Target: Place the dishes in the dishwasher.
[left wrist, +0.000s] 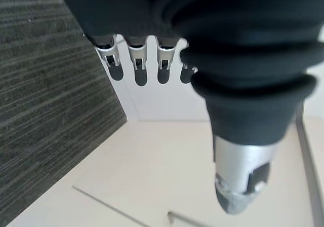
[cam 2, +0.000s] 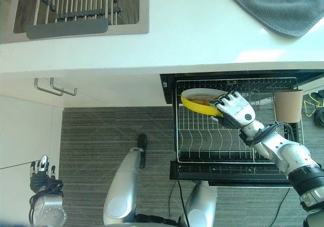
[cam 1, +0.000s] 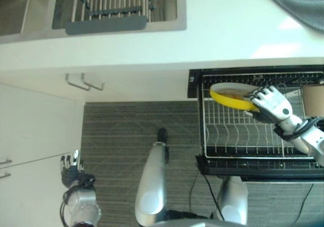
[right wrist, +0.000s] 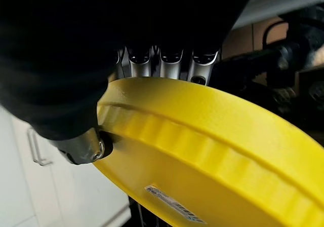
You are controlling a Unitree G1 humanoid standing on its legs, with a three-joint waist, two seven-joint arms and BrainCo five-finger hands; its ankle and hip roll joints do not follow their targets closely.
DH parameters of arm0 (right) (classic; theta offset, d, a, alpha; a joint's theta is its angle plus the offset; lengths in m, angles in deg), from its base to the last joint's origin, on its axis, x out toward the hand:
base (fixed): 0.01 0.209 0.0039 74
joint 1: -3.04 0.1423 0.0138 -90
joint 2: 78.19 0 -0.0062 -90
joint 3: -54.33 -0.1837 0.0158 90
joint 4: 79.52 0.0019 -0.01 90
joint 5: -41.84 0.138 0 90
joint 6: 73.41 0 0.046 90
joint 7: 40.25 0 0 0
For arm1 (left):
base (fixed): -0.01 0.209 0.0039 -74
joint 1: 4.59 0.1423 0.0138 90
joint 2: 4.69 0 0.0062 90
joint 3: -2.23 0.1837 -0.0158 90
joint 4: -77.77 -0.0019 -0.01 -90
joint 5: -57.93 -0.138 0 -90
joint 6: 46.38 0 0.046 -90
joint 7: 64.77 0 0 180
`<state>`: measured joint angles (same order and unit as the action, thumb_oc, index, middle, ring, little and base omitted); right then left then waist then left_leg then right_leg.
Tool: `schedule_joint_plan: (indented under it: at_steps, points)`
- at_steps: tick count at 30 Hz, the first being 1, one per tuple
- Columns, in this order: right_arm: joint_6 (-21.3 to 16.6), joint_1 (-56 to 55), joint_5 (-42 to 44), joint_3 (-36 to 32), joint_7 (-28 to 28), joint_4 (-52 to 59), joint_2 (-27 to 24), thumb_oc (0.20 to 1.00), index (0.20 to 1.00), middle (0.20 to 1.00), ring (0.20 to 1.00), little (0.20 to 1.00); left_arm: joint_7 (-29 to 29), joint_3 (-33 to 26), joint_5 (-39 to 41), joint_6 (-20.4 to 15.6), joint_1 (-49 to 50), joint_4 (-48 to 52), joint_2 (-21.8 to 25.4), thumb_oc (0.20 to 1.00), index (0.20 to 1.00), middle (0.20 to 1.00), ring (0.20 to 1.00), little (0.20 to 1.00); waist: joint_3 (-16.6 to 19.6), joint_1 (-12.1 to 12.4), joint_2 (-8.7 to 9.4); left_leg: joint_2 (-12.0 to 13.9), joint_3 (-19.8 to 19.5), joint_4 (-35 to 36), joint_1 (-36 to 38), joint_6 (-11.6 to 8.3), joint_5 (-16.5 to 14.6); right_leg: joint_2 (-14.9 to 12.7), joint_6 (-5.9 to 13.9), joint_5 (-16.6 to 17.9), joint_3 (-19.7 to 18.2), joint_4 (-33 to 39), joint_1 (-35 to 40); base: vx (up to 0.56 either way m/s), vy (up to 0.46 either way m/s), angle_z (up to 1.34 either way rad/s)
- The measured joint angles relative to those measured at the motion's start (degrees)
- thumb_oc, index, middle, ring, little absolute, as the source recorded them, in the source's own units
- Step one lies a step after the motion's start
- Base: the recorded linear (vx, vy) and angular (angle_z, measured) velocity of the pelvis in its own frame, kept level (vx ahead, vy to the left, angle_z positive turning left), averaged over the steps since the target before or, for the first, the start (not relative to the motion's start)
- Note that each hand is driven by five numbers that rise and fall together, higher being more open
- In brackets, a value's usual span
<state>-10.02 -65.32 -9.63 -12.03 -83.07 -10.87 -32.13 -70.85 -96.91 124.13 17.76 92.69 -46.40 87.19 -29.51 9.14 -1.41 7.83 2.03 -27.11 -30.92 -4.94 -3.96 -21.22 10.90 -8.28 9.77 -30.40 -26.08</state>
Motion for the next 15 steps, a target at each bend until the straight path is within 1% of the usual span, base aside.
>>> schedule_joint_plan:
  at_steps: [1,3,5,7,9,10,11,13,15]
  points:
    - [0.31,0.87,0.06,1.30,0.01,-1.20,0.03,0.200,0.200,0.200,0.200,0.200,0.17,0.00,0.18,0.01,-0.12,-0.08,0.00,1.000,1.000,1.000,1.000,1.000,0.03,-0.03,0.03,-0.16,0.04,-0.03,-0.39,0.00,0.01,-0.16,-0.03,-0.16,-0.03,-0.35,-0.57,0.00,0.000,0.00]
    - [1.41,3.52,-0.01,5.80,0.07,-4.10,0.27,0.200,0.200,0.200,0.200,0.200,0.96,-0.01,0.21,0.02,-0.23,-0.07,0.14,1.000,1.000,1.000,1.000,1.000,0.17,0.39,-0.09,-0.19,0.02,-0.59,-0.98,-0.66,0.37,-0.34,0.03,-0.38,0.00,-1.11,-1.47,-0.03,-0.011,0.01]
    - [2.37,5.81,0.24,7.47,0.24,-5.48,0.98,0.200,0.200,0.200,0.200,0.200,1.39,0.05,0.20,0.04,-0.76,-0.08,0.29,1.000,1.000,1.000,1.000,1.000,0.21,0.90,-0.13,-0.14,0.01,-0.92,-1.39,-0.65,0.33,-0.38,0.19,-0.48,-0.04,-1.97,-2.10,-0.04,-0.031,-0.01]
    - [3.05,8.65,1.06,7.54,0.78,-8.03,3.69,0.200,0.200,0.200,0.200,0.200,1.66,0.08,0.19,0.05,-1.27,-0.05,0.33,1.000,1.000,1.000,1.000,1.000,0.24,1.11,-0.17,-0.02,-0.10,-0.96,-1.41,-0.74,0.39,-0.37,0.16,-0.77,-0.06,-2.75,-2.40,-0.04,-0.029,0.01]
    - [3.29,10.77,1.05,8.86,1.95,-9.91,4.60,0.200,0.200,0.200,0.200,0.200,2.30,0.18,0.18,0.04,-1.29,-0.16,0.43,1.000,1.000,1.000,1.000,1.000,0.34,1.34,-0.30,0.01,-0.31,-0.92,-1.47,-0.92,0.51,-0.32,-0.71,-1.36,-0.01,-3.01,-2.56,-0.03,-0.011,0.02]
    - [3.35,13.72,0.97,12.64,2.83,-11.70,4.32,0.200,0.200,0.200,0.200,0.200,2.51,0.30,0.18,0.04,-1.46,-0.06,1.00,1.000,1.000,1.000,1.000,1.000,0.42,1.35,-0.32,0.00,-0.39,-0.93,-1.75,-0.83,0.45,-0.39,-0.79,-1.45,-0.06,-3.53,-3.06,0.00,0.000,0.00]
    - [3.26,15.02,0.96,14.23,3.25,-11.97,4.14,0.200,0.200,0.200,0.200,0.200,2.67,0.30,0.18,0.05,-1.60,0.05,1.63,1.000,1.000,1.000,1.000,1.000,0.68,1.44,-0.32,0.02,-0.54,-0.95,-2.31,-0.66,0.40,-0.40,-0.83,-1.48,-0.05,-3.78,-3.63,0.00,0.000,0.00]
    - [3.19,16.57,0.94,14.35,3.78,-12.20,4.18,0.200,0.200,0.200,0.200,0.200,3.04,0.30,0.18,0.04,-1.73,0.51,2.64,1.000,1.000,1.000,1.000,1.000,1.10,2.02,-0.63,0.03,-0.64,-1.13,-3.14,-0.68,0.65,-0.44,-0.83,-1.44,-0.11,-3.92,-4.48,-0.04,-0.022,0.00]
    - [3.08,18.06,0.88,17.23,4.19,-13.73,4.56,0.200,0.200,0.200,0.200,0.200,3.75,0.72,0.18,0.03,-1.73,0.44,2.79,1.000,1.000,1.000,1.000,1.000,1.86,2.74,-0.87,-0.02,-0.72,-0.82,-3.17,-0.68,0.66,-0.41,-0.81,-1.45,-0.04,-3.98,-4.47,-0.03,-0.078,0.04]
